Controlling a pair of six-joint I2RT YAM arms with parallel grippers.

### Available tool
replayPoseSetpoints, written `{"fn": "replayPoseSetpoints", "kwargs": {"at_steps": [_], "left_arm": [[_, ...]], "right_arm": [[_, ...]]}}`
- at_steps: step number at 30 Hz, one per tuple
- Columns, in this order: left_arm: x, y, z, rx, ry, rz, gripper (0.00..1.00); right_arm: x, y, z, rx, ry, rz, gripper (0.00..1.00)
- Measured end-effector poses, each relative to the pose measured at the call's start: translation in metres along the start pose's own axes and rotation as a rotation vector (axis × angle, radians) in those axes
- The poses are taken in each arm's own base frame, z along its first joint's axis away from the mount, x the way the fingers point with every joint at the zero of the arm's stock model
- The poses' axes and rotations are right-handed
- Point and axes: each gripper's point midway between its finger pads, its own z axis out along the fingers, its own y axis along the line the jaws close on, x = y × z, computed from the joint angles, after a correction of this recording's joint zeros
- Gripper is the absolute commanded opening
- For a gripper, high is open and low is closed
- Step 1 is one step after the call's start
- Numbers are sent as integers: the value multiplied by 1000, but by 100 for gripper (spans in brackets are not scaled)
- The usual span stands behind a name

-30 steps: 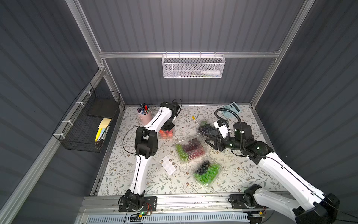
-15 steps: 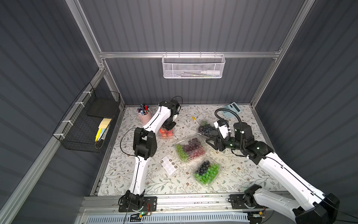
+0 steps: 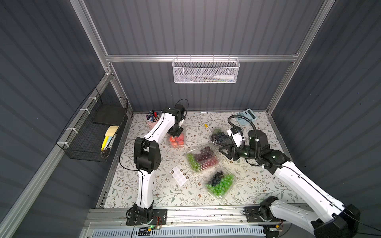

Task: Label fruit boxes
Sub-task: Stick the label on the fruit box.

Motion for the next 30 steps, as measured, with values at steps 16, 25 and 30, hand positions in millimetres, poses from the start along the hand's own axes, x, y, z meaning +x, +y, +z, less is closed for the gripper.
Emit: {"fn": "replayPoseSetpoints", "kwargs": {"at_steps": [16, 25, 30], "left_arm": [[-6, 0, 23, 33, -2, -19, 12], [-4, -5, 35, 44, 12, -16, 11], [-5, -5, 38, 44, 9, -17, 12]], "right_arm": [[0, 0, 0, 0, 1, 1, 48], [2, 0, 0, 2, 6, 3, 47], [4, -1, 0, 3, 14, 6, 47]]}}
